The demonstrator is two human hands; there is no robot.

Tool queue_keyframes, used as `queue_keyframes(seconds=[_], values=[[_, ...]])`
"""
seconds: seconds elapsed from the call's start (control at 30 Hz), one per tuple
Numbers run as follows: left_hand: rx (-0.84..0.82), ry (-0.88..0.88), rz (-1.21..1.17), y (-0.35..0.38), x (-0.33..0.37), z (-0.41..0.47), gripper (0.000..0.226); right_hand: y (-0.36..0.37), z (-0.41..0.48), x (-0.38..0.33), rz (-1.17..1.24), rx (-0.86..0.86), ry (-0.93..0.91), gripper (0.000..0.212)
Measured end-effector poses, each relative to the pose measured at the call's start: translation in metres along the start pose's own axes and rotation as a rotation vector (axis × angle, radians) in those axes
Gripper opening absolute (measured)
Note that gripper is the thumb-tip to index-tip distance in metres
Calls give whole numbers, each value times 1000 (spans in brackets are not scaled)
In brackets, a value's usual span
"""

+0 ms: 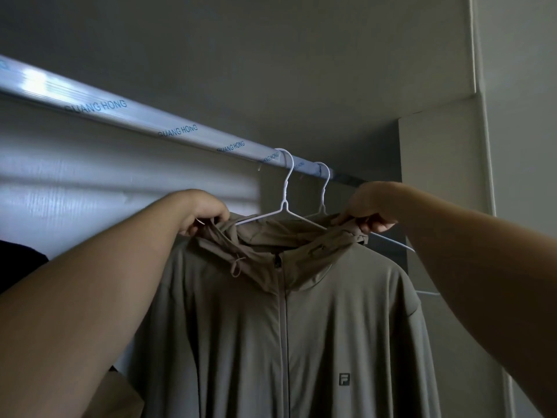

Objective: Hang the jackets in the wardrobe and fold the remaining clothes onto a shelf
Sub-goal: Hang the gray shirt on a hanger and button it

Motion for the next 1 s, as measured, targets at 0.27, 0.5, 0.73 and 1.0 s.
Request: queue_keyframes(seconds=[0.27, 0.5, 0.73, 1.0], values=[[181, 36, 176, -13, -4, 14, 30, -5, 7, 2, 71, 154, -3, 33], [-178, -113, -286, 17, -31, 15, 13, 13, 17, 3, 217, 114, 21, 19], [-208, 41, -717, 26, -74, 14, 38, 26, -14, 3, 398, 539, -326, 24], [527, 235, -266, 50, -126, 1, 73, 54, -45, 38, 13, 973, -299, 56]])
Point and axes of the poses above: each hand's wrist, its own z-axis towards the middle knuckle, its own y-axis out of the palm, x = y × z, the point moved 5 cm from there along z, towards the middle knuckle, and after that the axes turned 4 degrees about x, right-handed, at the moved point
